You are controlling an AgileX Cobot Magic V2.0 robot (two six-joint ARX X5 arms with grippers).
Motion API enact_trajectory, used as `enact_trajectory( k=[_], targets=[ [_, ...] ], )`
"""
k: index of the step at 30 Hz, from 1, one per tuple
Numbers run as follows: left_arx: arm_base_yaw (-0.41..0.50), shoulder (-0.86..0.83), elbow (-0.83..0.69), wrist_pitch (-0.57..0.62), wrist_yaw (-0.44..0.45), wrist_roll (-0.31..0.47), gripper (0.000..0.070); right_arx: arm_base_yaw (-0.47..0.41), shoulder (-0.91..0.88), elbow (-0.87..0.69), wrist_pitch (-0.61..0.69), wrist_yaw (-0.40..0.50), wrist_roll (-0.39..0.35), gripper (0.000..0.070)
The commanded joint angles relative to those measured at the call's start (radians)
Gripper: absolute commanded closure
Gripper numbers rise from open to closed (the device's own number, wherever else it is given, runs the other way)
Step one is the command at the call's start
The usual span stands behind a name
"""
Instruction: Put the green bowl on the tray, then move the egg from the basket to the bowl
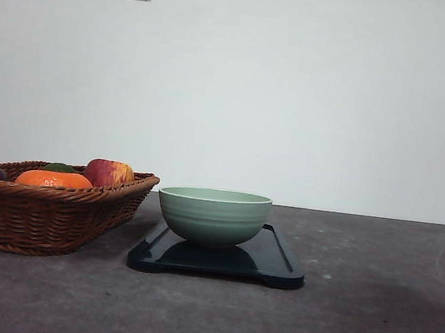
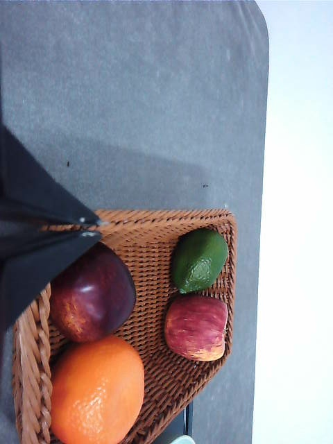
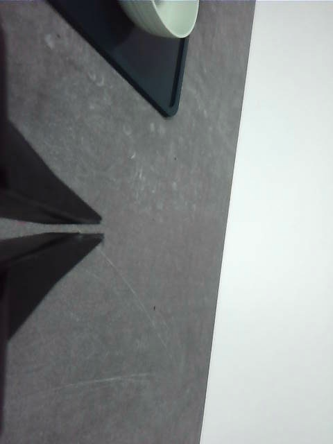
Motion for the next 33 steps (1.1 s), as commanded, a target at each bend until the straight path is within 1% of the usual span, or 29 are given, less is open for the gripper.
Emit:
enact_trajectory(
  k=[1, 33],
  targets=[
    [0.000, -0.001, -0.019, -0.002, 0.000, 0.008, 0.0700, -0.001, 0.000, -0.004, 0.014, 0.003, 0.011, 0.0685],
    [0.000, -0.001, -0.019, -0.002, 0.000, 0.008, 0.0700, -0.001, 0.000, -0.004, 0.014, 0.003, 0.011, 0.0685]
  ],
)
